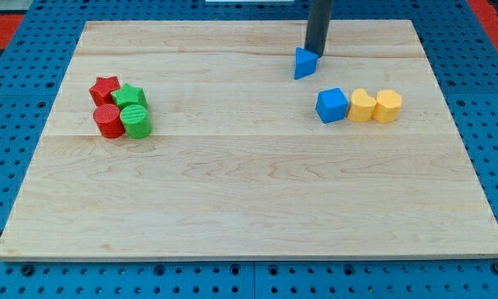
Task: Slide the blue triangle closer to yellow hexagon
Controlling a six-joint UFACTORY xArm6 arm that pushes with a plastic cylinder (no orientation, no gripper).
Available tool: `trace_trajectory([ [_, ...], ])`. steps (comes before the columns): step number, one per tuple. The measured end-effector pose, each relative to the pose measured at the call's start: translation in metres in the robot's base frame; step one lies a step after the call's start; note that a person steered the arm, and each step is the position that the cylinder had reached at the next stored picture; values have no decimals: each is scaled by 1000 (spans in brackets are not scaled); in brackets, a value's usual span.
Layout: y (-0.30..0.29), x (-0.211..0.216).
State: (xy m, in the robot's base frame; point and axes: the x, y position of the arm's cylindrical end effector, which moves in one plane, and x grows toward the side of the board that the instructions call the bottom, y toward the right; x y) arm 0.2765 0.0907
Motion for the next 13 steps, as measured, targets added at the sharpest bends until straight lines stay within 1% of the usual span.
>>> trace_trajectory([
  [2, -54, 5],
  [3, -54, 17],
  [4, -43, 27],
  [5, 5, 34],
  [6, 32, 36],
  [7, 42, 25],
  [8, -20, 8],
  [9, -49, 30],
  [10, -32, 62],
  [11, 18, 73],
  [12, 36, 54],
  [13, 36, 29],
])
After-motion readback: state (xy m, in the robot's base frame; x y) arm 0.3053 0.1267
